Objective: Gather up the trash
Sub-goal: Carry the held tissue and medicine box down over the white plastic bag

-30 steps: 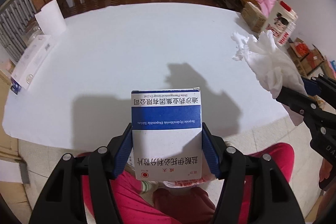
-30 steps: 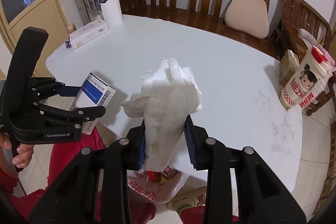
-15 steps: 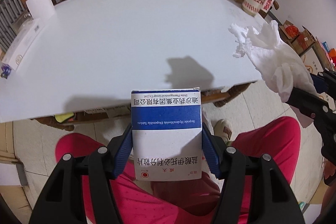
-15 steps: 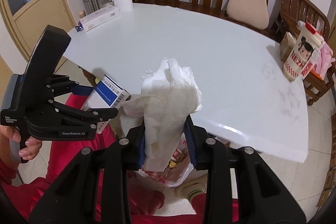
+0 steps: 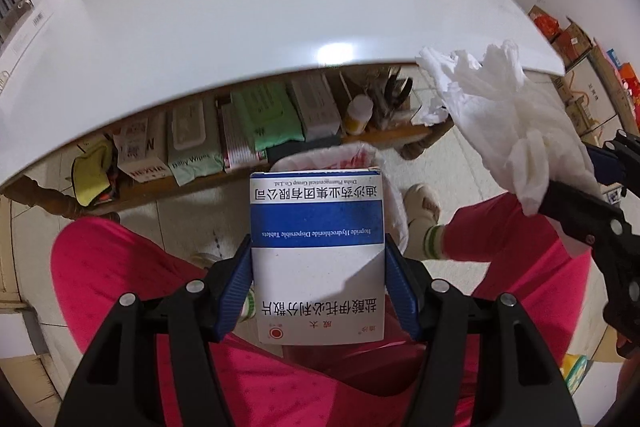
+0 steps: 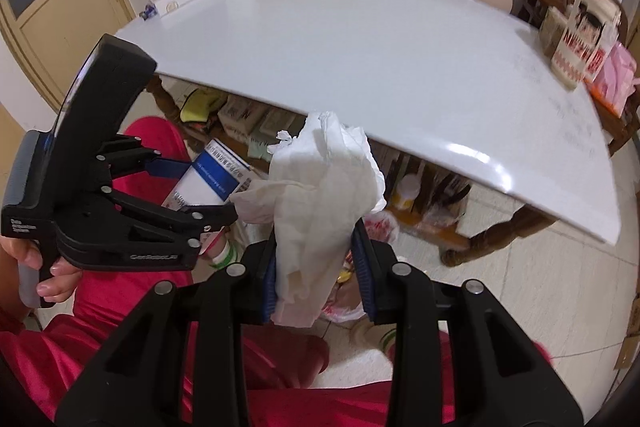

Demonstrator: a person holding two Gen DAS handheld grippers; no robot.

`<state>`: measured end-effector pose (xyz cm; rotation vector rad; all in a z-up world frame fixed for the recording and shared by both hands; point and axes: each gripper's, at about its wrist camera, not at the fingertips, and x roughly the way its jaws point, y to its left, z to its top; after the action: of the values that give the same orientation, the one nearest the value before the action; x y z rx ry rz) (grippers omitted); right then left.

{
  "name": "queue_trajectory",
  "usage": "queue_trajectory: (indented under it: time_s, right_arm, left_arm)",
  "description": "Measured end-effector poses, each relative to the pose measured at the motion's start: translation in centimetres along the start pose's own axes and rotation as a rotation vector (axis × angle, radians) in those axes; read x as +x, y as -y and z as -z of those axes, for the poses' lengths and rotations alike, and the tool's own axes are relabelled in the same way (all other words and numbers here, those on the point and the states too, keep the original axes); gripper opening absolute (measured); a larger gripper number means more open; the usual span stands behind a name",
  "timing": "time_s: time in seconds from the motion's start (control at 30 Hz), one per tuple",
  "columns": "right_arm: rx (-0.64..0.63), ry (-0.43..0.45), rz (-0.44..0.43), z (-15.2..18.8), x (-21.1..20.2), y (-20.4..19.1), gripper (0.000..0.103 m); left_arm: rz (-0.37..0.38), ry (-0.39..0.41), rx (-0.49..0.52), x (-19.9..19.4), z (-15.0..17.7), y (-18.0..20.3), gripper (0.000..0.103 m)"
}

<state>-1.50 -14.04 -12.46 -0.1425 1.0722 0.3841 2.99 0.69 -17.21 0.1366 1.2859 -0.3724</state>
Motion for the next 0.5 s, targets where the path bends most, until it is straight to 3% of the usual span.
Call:
queue_trajectory:
  time_s: [0.5]
  right_arm:
    - [0.048, -0.108, 0.013, 2.9, 6.2, 0.8, 0.032]
  left_arm:
    - [0.001, -0.133, 0.019, 7.5, 1.2, 0.1, 0.06]
